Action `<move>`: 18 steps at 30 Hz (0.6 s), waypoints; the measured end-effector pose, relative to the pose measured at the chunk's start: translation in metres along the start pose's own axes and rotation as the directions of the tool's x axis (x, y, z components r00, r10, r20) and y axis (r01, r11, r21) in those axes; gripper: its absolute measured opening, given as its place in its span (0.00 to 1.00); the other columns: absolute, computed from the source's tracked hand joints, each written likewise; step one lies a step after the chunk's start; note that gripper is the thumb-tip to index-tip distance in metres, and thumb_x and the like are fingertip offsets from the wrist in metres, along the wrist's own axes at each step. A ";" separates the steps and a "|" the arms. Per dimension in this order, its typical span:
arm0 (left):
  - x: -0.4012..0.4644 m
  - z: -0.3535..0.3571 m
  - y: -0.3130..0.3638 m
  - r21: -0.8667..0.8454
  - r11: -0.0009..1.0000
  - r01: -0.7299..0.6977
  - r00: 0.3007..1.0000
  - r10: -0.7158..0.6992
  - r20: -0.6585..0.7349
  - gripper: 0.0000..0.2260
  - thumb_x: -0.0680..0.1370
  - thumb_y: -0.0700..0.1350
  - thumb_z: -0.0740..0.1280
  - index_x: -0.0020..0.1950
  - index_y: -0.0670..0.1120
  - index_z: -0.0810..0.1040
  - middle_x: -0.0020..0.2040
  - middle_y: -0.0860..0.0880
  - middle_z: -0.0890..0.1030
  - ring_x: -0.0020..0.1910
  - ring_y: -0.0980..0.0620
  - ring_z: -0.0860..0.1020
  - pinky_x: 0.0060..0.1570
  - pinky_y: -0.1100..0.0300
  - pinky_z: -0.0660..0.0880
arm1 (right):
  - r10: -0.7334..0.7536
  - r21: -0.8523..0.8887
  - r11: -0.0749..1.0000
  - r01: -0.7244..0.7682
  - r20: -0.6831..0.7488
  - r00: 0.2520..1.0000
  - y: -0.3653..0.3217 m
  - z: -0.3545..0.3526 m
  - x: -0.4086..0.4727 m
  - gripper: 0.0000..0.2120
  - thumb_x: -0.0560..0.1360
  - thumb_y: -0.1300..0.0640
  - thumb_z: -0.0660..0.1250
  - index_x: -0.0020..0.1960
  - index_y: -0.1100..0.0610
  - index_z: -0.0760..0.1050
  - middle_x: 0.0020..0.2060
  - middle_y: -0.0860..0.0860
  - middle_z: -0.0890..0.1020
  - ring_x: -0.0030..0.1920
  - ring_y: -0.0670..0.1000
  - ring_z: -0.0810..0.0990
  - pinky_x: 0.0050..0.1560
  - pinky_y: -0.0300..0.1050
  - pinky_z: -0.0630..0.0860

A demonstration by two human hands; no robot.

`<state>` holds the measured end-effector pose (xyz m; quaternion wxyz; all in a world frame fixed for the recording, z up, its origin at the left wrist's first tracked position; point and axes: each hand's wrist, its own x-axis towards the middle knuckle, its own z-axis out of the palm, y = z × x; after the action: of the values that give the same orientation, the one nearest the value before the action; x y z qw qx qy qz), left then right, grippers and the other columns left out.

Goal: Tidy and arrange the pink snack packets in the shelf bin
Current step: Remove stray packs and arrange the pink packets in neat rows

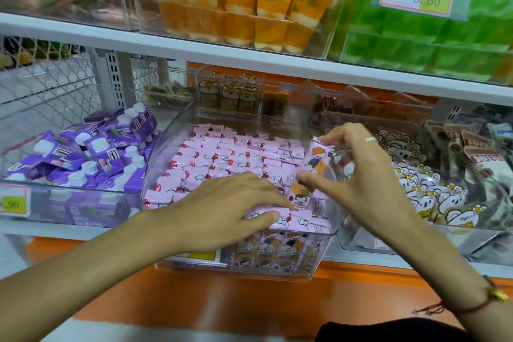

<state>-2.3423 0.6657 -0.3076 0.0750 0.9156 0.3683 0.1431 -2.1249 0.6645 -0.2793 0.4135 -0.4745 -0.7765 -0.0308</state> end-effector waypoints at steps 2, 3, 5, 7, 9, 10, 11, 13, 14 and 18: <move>0.001 0.001 -0.001 -0.022 1.000 0.010 1.000 -0.011 -0.017 0.15 0.81 0.58 0.55 0.66 0.62 0.71 0.62 0.64 0.72 0.60 0.64 0.66 0.57 0.56 0.69 | -0.013 0.001 1.000 0.013 0.044 0.999 0.001 -0.013 0.003 0.19 0.64 0.46 0.75 0.50 0.52 0.74 0.47 0.47 0.75 0.43 0.41 0.72 0.45 0.31 0.71; 0.001 0.001 -0.001 -0.037 0.999 0.017 0.999 -0.018 -0.033 0.14 0.80 0.58 0.57 0.65 0.62 0.72 0.62 0.64 0.72 0.60 0.65 0.67 0.56 0.55 0.70 | -0.010 0.024 1.000 0.009 0.066 0.998 0.001 -0.018 0.003 0.18 0.64 0.45 0.74 0.50 0.51 0.75 0.47 0.48 0.77 0.43 0.42 0.74 0.46 0.34 0.73; 0.002 0.002 -0.001 -0.075 0.997 0.026 0.997 -0.032 -0.072 0.12 0.79 0.57 0.60 0.61 0.62 0.75 0.60 0.65 0.73 0.59 0.65 0.68 0.56 0.56 0.70 | -0.019 0.037 0.999 0.016 0.085 0.996 0.001 -0.022 0.003 0.17 0.64 0.48 0.75 0.49 0.51 0.75 0.47 0.48 0.79 0.44 0.45 0.78 0.47 0.45 0.78; 0.002 0.002 -0.002 -0.112 0.993 0.037 0.994 -0.048 -0.100 0.11 0.78 0.57 0.62 0.59 0.61 0.76 0.59 0.66 0.74 0.58 0.67 0.69 0.55 0.56 0.71 | -0.049 -0.014 0.999 0.051 0.119 0.992 -0.001 -0.017 0.001 0.17 0.64 0.53 0.77 0.49 0.53 0.76 0.47 0.49 0.78 0.45 0.48 0.79 0.46 0.50 0.78; 0.002 0.002 -0.003 -0.130 0.990 0.046 0.993 -0.059 -0.101 0.10 0.77 0.57 0.63 0.58 0.62 0.77 0.58 0.66 0.74 0.58 0.67 0.70 0.55 0.56 0.72 | -0.047 -0.070 0.996 0.063 0.212 0.976 -0.002 -0.006 -0.001 0.17 0.65 0.52 0.78 0.50 0.53 0.77 0.46 0.47 0.78 0.45 0.48 0.78 0.46 0.49 0.77; 0.002 0.002 -0.004 -0.134 0.990 0.050 0.993 -0.063 -0.098 0.10 0.77 0.57 0.63 0.58 0.62 0.77 0.58 0.67 0.74 0.57 0.67 0.70 0.55 0.56 0.72 | -0.039 -0.100 0.993 0.067 0.257 0.966 -0.002 -0.001 -0.002 0.16 0.66 0.50 0.77 0.50 0.53 0.77 0.46 0.46 0.78 0.45 0.48 0.78 0.46 0.46 0.76; 0.002 0.002 -0.004 -0.139 0.989 0.052 0.993 -0.066 -0.095 0.10 0.77 0.58 0.63 0.58 0.62 0.77 0.58 0.67 0.74 0.57 0.67 0.70 0.55 0.56 0.72 | -0.034 -0.137 0.988 0.076 0.288 0.957 -0.002 0.002 -0.003 0.15 0.67 0.48 0.75 0.51 0.51 0.78 0.46 0.45 0.78 0.46 0.47 0.78 0.45 0.42 0.73; 0.001 0.002 -0.005 -0.158 0.986 0.054 0.993 -0.070 -0.096 0.10 0.77 0.57 0.63 0.58 0.62 0.77 0.58 0.67 0.74 0.57 0.67 0.71 0.55 0.56 0.72 | -0.055 -0.231 0.962 0.145 0.356 0.933 -0.002 0.007 -0.004 0.11 0.72 0.46 0.70 0.52 0.48 0.80 0.47 0.45 0.80 0.49 0.45 0.76 0.44 0.39 0.67; 0.002 0.002 -0.005 -0.170 0.984 0.054 0.992 -0.072 -0.099 0.10 0.77 0.57 0.63 0.58 0.61 0.77 0.57 0.67 0.75 0.57 0.67 0.71 0.55 0.56 0.72 | -0.085 -0.252 0.947 0.198 0.401 0.912 -0.002 0.008 -0.005 0.10 0.74 0.47 0.67 0.53 0.47 0.80 0.48 0.44 0.81 0.51 0.45 0.75 0.45 0.39 0.66; 0.002 0.001 -0.004 -0.198 0.978 0.057 0.989 -0.083 -0.122 0.08 0.78 0.52 0.63 0.55 0.60 0.78 0.57 0.67 0.76 0.56 0.67 0.72 0.55 0.56 0.72 | -0.137 -0.191 0.947 0.258 0.487 0.862 -0.001 0.006 -0.006 0.12 0.77 0.55 0.62 0.56 0.46 0.80 0.49 0.43 0.83 0.51 0.45 0.74 0.45 0.35 0.59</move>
<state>-2.3432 0.6705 -0.3095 0.1450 0.8791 0.3886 0.2349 -2.1281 0.6617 -0.2865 0.1456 -0.4331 -0.8878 -0.0554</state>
